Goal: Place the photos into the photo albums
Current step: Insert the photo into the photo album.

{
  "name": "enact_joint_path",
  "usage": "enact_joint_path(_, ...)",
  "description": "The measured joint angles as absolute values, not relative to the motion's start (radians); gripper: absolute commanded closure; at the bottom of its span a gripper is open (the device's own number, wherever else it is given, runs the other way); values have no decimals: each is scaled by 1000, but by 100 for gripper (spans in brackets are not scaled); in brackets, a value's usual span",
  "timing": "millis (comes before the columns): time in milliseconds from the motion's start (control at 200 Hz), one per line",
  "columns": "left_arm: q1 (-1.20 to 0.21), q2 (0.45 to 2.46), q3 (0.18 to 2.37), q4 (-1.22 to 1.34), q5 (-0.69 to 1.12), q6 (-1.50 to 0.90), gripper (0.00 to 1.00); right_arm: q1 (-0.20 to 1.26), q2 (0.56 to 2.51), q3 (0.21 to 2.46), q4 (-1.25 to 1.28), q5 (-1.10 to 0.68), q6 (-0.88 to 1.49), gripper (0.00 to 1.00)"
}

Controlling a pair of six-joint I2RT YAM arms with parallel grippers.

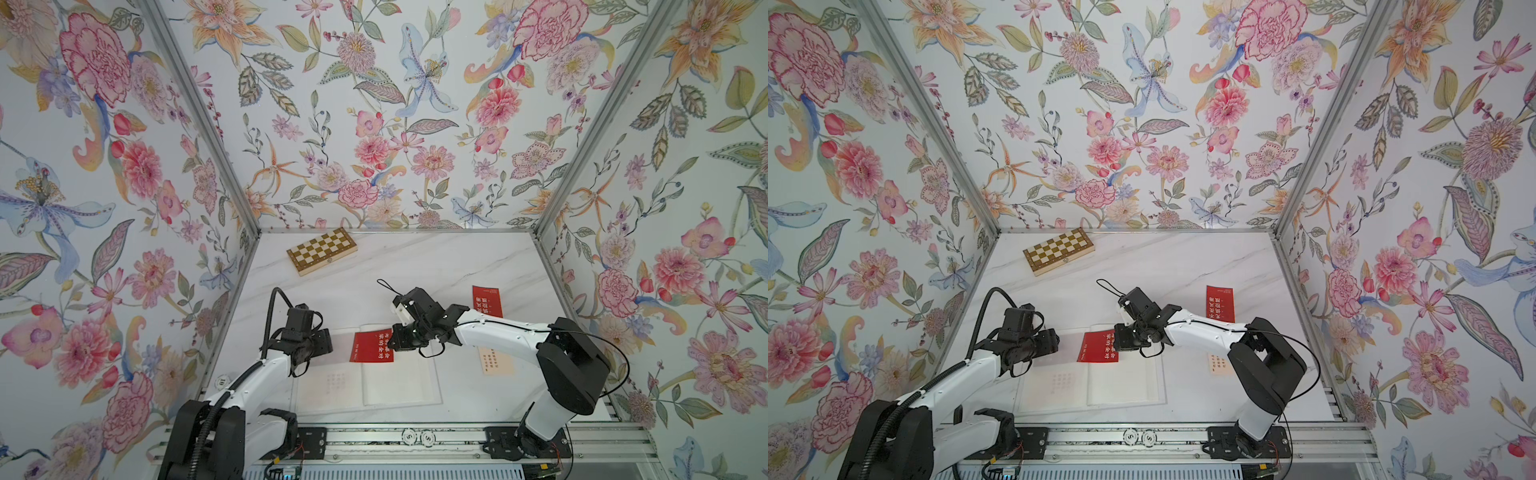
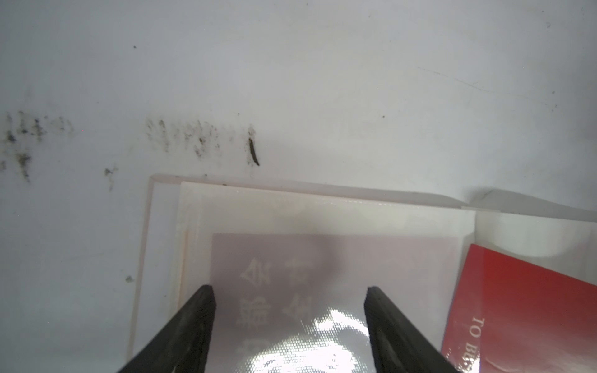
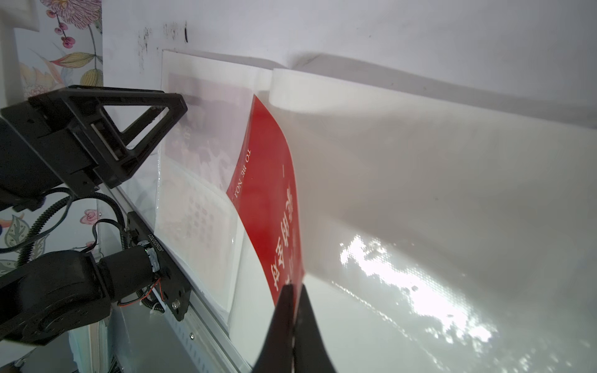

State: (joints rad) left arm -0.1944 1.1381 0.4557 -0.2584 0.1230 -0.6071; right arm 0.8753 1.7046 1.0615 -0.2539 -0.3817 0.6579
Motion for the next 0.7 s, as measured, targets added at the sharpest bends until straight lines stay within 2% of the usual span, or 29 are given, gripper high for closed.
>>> enact_joint_path(500,-178,1126,453,-282,128,-570,28,878,1927,1205,-184,-517,598,100)
enact_joint_path(696,-164,1114,453,-298,127,-556,27,921,2025,1322,-189,-539,581,71)
